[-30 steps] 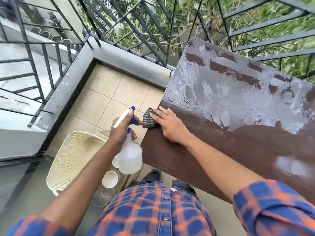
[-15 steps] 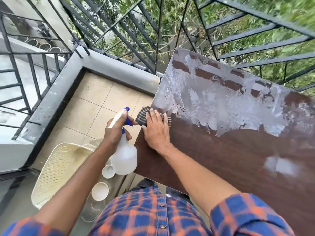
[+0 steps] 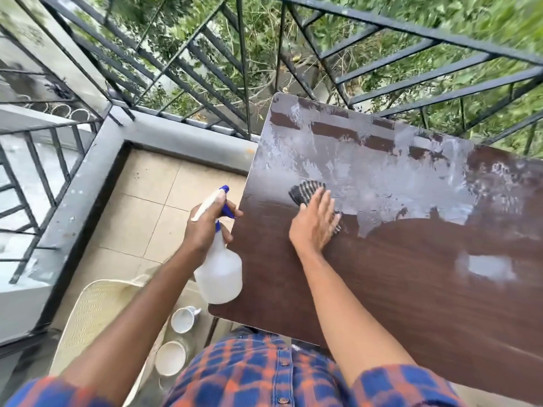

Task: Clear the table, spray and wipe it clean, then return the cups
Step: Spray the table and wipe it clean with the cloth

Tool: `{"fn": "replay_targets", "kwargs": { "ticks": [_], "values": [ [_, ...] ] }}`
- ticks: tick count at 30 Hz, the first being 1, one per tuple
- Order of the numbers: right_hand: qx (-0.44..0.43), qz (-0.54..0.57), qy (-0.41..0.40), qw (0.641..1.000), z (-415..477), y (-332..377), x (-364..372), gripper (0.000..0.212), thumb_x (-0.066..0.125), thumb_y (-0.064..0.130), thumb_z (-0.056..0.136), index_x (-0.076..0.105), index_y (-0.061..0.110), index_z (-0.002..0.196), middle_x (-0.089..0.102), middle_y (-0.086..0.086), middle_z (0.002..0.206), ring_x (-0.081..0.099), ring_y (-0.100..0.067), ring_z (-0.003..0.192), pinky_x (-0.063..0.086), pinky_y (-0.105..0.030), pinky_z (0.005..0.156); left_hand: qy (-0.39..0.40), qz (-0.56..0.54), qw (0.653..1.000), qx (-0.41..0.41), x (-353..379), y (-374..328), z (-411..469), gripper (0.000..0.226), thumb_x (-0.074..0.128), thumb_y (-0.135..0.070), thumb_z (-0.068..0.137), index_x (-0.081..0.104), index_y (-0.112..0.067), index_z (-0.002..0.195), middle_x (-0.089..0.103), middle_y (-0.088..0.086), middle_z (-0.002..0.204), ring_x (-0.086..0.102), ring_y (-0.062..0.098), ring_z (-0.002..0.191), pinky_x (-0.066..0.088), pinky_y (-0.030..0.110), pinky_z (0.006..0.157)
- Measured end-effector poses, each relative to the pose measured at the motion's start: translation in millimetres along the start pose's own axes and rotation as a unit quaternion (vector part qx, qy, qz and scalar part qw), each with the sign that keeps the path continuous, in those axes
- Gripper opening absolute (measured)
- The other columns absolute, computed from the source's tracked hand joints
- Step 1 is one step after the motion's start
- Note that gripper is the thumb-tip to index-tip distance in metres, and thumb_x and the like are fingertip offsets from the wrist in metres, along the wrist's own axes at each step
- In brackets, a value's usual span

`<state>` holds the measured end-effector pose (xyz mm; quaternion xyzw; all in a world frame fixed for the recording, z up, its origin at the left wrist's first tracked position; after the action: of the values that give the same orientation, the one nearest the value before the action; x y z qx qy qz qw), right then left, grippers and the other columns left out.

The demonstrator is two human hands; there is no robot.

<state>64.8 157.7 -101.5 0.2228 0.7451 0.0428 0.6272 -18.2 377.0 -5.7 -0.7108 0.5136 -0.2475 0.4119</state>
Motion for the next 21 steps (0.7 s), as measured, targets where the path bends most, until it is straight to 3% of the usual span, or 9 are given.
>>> {"fn": "replay_targets", "kwargs": {
  "ticks": [3,6,10,12,15,18,21],
  "values": [
    [0.1,-0.004,-0.048,0.994,12,-79,-29,0.063,0.035,0.035,0.107,0.008,0.019,0.162,0.005,-0.001,0.17,0.006,-0.021,0.156,0.004,-0.049,0.125,0.017,0.012,1.0,0.002,8,-3,5,0.046,0.046,-0.047,0.105,0.067,-0.009,0.088,0.077,0.009,0.099,0.05,0.027,0.043,0.043,0.031,0.053],
    [0.186,0.004,-0.056,0.981,31,-131,-55,0.065,0.037,0.034,0.107,0.009,0.015,0.162,0.005,-0.003,0.17,0.006,-0.024,0.156,0.005,-0.052,0.124,0.039,0.013,0.999,0.0,15,-4,9,0.05,0.047,-0.047,0.105,0.064,-0.001,0.094,0.076,0.013,0.1,0.049,0.027,0.043,0.043,0.032,0.053],
    [0.232,0.021,-0.056,0.971,35,-108,-59,0.068,0.041,0.03,0.105,0.009,0.008,0.161,0.007,-0.008,0.17,0.005,-0.027,0.156,0.006,-0.053,0.124,0.039,0.011,0.999,0.008,23,-6,12,0.05,0.047,-0.042,0.106,0.063,0.004,0.098,0.076,0.015,0.096,0.049,0.027,0.041,0.045,0.033,0.054],
    [0.181,0.013,-0.025,0.983,28,-68,-46,0.069,0.04,0.03,0.106,0.005,0.008,0.161,0.002,-0.009,0.17,0.001,-0.027,0.156,0.005,-0.051,0.124,0.042,0.013,0.999,0.009,27,-5,13,0.049,0.047,-0.042,0.106,0.063,0.003,0.098,0.076,0.015,0.096,0.05,0.027,0.041,0.045,0.033,0.054],
    [0.023,-0.008,0.039,0.999,10,-1,-14,0.069,0.039,0.027,0.105,0.003,0.012,0.162,-0.004,-0.007,0.17,-0.001,-0.025,0.156,0.001,-0.048,0.125,0.046,0.008,0.999,0.012,35,-5,12,0.043,0.048,-0.04,0.106,0.064,-0.002,0.093,0.076,0.016,0.094,0.051,0.028,0.043,0.045,0.031,0.051],
    [-0.152,-0.024,0.086,0.984,-21,51,10,0.07,0.043,0.021,0.102,0.008,0.016,0.162,0.0,-0.007,0.17,0.0,-0.025,0.156,0.002,-0.048,0.126,0.048,0.001,0.999,0.02,40,-6,12,0.042,0.05,-0.038,0.105,0.066,-0.002,0.09,0.075,0.017,0.091,0.052,0.035,0.055,0.046,0.031,0.048],
    [-0.239,-0.04,0.096,0.965,-25,55,12,0.071,0.046,0.013,0.098,0.015,0.017,0.161,0.01,-0.008,0.169,0.01,-0.026,0.156,0.007,-0.048,0.126,0.055,0.0,0.998,0.027,44,-7,12,0.047,0.05,-0.04,0.105,0.064,0.004,0.094,0.075,0.018,0.092,0.054,0.038,0.062,0.047,0.031,0.048]
  ]
}}
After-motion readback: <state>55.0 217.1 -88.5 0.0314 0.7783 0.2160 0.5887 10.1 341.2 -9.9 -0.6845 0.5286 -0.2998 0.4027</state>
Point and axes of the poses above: each hand's wrist, its own z-axis towards the middle knuckle, its own x-axis out of the palm, y = z × x, the point moved 4 cm from there along z, towards the middle knuckle
